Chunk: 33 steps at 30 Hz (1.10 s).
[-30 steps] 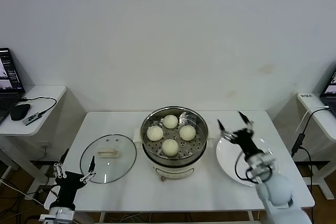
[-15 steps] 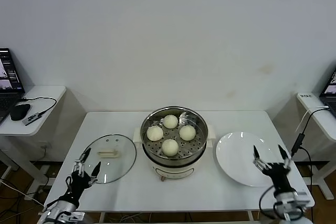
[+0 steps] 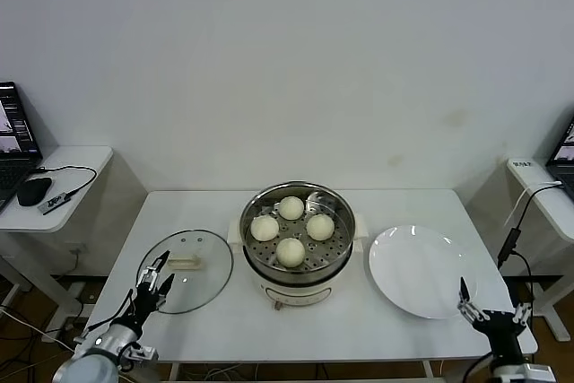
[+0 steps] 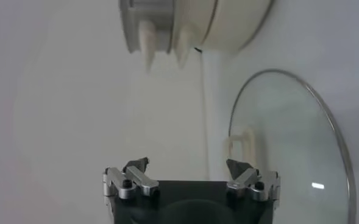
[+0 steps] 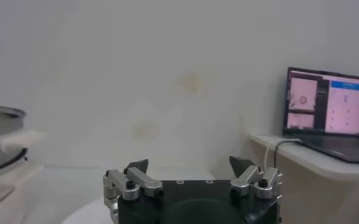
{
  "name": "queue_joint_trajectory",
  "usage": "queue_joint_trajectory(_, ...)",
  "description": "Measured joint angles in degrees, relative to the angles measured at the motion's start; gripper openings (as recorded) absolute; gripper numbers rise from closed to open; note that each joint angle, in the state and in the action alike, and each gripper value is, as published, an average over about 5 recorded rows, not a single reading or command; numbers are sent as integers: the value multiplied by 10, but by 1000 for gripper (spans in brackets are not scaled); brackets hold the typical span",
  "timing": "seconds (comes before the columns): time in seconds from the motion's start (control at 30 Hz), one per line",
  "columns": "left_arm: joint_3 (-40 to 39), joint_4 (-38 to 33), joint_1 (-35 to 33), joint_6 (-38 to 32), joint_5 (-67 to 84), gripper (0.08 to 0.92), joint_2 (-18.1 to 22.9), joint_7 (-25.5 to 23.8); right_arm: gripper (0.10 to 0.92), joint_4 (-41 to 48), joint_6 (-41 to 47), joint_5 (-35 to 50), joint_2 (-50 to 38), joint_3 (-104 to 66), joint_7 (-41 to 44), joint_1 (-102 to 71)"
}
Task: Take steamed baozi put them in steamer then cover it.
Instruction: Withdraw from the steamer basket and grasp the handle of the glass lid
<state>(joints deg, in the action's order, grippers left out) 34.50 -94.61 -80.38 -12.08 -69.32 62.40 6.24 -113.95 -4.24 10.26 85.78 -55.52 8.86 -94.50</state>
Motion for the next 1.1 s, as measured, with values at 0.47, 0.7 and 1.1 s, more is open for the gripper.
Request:
queue_joint_trajectory(0.47, -40, 97, 96, -5, -35, 823, -1, -1, 823, -5, -15, -26, 29, -13, 1, -27)
queue_joint_trajectory(0.7, -60, 140, 138, -8, -41, 823, 4, 1, 823, -1, -18, -35, 36, -16, 1, -28)
queue_joint_trajectory(1.1, -78, 206, 202, -7, -41, 823, 10, 3, 823, 14, -19, -45, 41, -14, 2, -22)
